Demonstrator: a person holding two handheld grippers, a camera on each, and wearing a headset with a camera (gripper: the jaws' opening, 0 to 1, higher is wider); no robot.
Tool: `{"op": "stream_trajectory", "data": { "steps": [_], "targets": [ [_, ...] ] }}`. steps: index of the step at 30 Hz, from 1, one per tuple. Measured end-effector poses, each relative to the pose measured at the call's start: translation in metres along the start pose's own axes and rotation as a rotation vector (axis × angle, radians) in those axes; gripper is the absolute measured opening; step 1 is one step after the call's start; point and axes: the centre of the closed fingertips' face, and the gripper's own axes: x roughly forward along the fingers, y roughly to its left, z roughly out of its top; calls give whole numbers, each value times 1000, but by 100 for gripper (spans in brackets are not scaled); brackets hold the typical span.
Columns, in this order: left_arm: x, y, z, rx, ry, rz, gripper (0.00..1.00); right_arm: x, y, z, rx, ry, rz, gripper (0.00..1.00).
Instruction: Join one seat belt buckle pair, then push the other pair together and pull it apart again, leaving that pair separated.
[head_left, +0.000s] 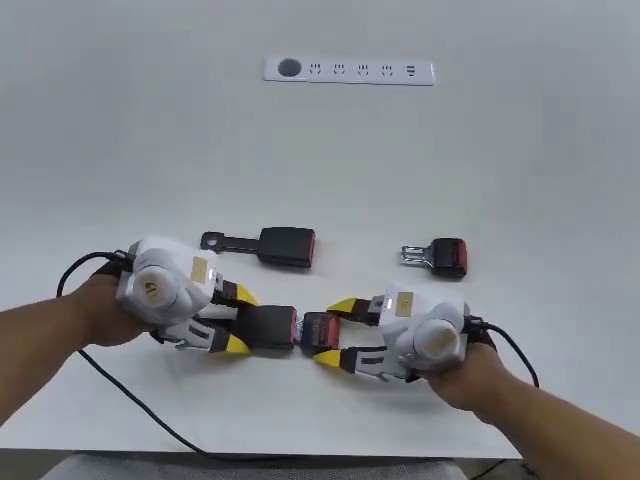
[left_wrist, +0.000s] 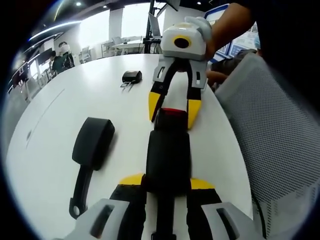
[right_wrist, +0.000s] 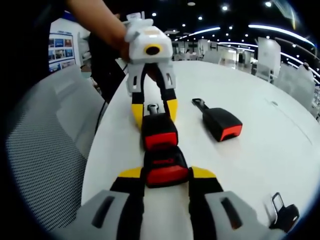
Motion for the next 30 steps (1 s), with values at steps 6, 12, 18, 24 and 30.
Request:
{"op": "stream_trajectory", "data": {
  "steps": [6, 12, 18, 24, 30],
  "targets": [
    [-1, 0, 1, -2, -5, 0, 31, 0, 0, 1, 3, -5, -3, 33],
    [-2, 0, 1, -17, -9, 2, 31, 1, 0, 1, 0, -6, -5, 33],
    [-2, 0, 1, -36, -6, 4, 32, 2, 0, 2, 18, -5, -14, 34],
    [-1, 2, -2, 32, 64, 6, 33, 4, 1, 5, -19, 31, -16, 36],
    [-1, -5, 7, -28, 80, 20, 54, -6, 0, 21, 88, -14, -69, 63]
  ]
}}
